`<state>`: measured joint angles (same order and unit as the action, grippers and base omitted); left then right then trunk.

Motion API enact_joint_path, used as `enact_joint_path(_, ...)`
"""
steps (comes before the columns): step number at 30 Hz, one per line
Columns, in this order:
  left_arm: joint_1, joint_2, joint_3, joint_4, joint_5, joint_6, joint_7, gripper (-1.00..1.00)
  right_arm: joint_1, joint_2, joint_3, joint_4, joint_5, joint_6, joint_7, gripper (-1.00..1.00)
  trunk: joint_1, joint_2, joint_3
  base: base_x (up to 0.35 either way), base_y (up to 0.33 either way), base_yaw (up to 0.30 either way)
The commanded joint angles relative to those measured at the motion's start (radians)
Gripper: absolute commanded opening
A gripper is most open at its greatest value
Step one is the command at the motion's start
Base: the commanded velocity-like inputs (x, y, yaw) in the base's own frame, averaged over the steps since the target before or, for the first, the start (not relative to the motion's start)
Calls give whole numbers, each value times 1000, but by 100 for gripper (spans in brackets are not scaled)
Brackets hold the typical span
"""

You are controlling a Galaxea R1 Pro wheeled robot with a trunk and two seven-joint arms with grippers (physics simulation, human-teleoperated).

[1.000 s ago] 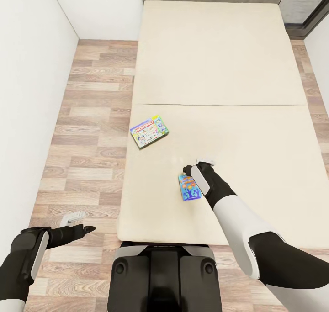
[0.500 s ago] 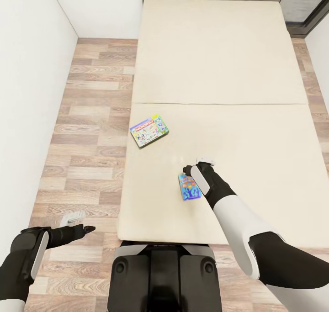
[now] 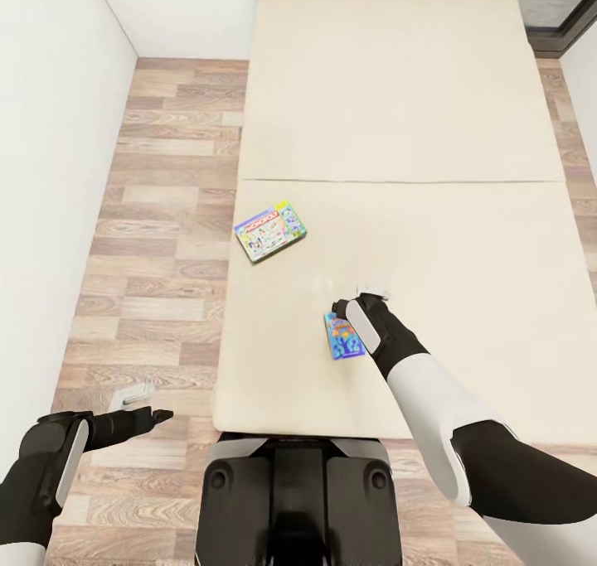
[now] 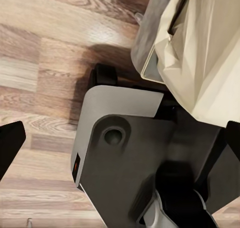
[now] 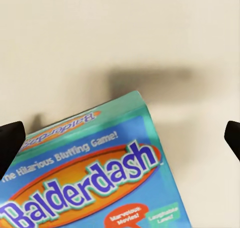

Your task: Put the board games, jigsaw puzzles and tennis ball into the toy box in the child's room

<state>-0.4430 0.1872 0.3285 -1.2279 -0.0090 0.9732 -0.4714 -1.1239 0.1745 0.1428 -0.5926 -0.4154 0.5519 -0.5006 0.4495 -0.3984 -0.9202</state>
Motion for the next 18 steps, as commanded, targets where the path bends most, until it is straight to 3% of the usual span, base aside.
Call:
enact_joint_path(1, 0, 0, 1, -1, -1, 6, -4, 100, 0, 0, 3, -1, -8, 2, -9, 100, 1, -2, -3, 0, 0, 0)
enact_joint_path(18, 0, 0, 1, -1, -1, 5, -10, 100, 1, 0, 3, -4, -8, 0, -8, 100, 1, -2, -23, 0, 0, 0)
